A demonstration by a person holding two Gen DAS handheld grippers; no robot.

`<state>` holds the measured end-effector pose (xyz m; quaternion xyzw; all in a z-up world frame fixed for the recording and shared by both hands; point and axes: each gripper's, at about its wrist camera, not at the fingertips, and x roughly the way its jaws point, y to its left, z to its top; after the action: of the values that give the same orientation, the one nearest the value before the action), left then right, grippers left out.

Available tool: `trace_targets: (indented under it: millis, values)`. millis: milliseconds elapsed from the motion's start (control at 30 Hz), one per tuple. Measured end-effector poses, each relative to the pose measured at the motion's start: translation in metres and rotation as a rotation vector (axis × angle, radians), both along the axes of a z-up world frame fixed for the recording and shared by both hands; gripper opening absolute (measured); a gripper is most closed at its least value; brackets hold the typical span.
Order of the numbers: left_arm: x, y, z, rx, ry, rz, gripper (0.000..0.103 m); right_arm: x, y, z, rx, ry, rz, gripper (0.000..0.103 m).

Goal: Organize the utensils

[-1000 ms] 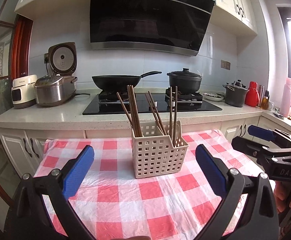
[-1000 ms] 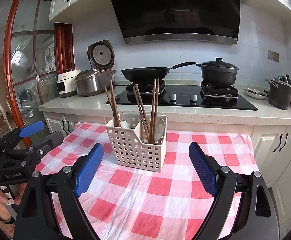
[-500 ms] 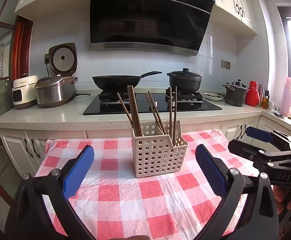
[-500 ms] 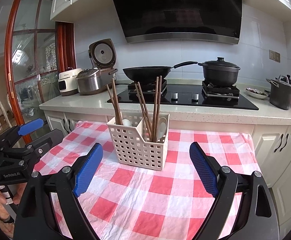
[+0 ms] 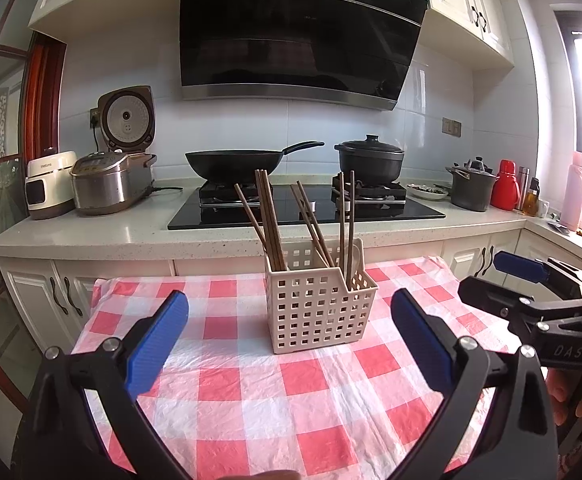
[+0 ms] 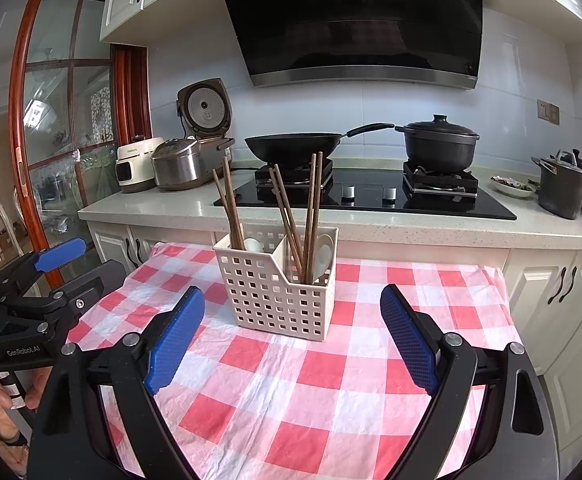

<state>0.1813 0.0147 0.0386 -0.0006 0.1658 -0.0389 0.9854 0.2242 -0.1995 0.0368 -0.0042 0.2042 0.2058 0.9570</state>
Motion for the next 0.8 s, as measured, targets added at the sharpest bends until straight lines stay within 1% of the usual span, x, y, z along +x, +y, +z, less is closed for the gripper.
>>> trace_targets:
  millis: [800]
  values:
    - [-0.0018, 0.0006, -0.0014, 0.009, 0.004, 0.003, 0.098, -0.0008, -0.0006, -0.0010, 0.002, 0.000, -0.003, 0.085]
